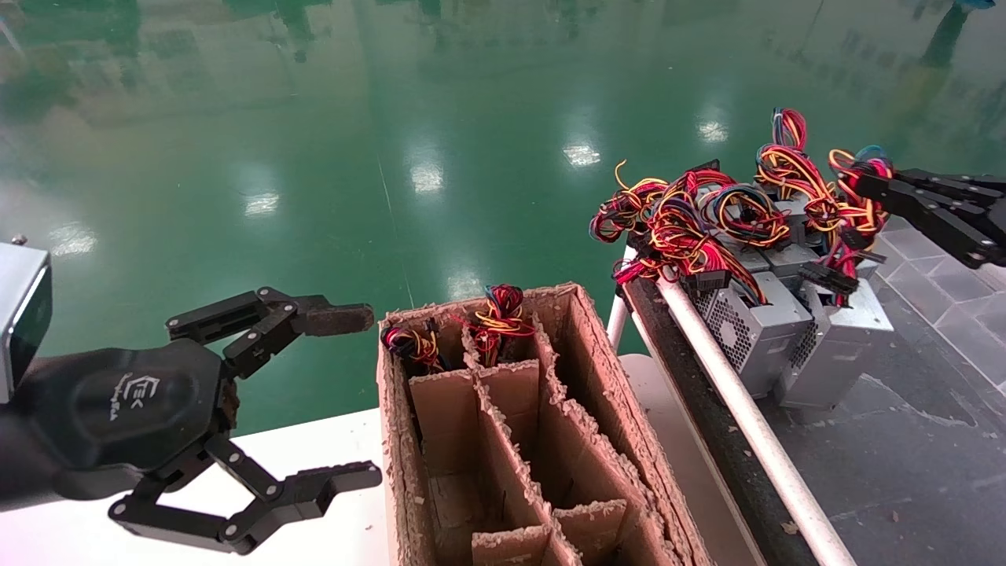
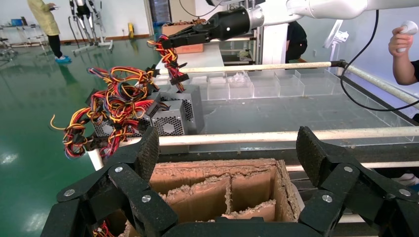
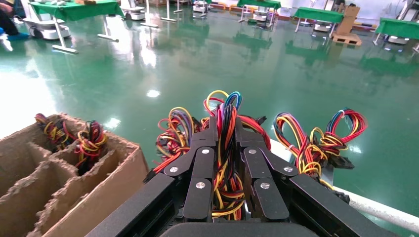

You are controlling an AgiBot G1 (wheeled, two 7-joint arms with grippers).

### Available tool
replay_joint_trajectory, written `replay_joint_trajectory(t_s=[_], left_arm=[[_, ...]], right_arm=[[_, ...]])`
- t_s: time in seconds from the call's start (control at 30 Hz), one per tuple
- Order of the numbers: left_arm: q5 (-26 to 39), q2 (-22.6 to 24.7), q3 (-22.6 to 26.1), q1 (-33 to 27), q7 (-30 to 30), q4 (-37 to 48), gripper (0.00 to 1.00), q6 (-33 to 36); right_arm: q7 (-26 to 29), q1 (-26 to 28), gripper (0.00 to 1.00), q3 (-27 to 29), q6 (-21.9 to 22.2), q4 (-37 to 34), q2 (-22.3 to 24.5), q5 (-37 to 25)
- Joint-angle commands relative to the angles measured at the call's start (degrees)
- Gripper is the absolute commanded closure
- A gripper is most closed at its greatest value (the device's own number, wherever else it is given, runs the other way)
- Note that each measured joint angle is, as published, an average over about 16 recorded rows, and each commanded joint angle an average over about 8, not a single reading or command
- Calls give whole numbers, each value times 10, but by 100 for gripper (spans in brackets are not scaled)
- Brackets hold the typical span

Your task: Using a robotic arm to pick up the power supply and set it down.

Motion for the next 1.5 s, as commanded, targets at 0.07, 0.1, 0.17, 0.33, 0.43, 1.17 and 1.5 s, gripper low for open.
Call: replay_joint_trajectory(t_s=[0.07, 0.1, 0.17, 0.33, 0.43, 1.17, 1.5], left_arm=[[0, 0, 0, 0, 0, 0, 0, 0], [0, 0, 0, 0, 0, 0, 0, 0], [0, 0, 0, 0, 0, 0, 0, 0], [0, 0, 0, 0, 0, 0, 0, 0], [0, 0, 0, 0, 0, 0, 0, 0], [0, 0, 0, 0, 0, 0, 0, 0], [0, 0, 0, 0, 0, 0, 0, 0]], right_arm=[[-6, 5, 100, -2, 12, -7, -12, -3], [-7, 6, 100, -3, 15, -9, -16, -4], [-9, 9, 100, -4, 21, -14, -21, -6], [-13, 14, 68, -6, 27, -22, -31, -9], [-15, 17, 30, -7, 28, -26, -34, -10], [-17, 26, 0, -10, 27, -41, -33, -15], [-15, 23, 0, -5, 30, -24, -32, -5]])
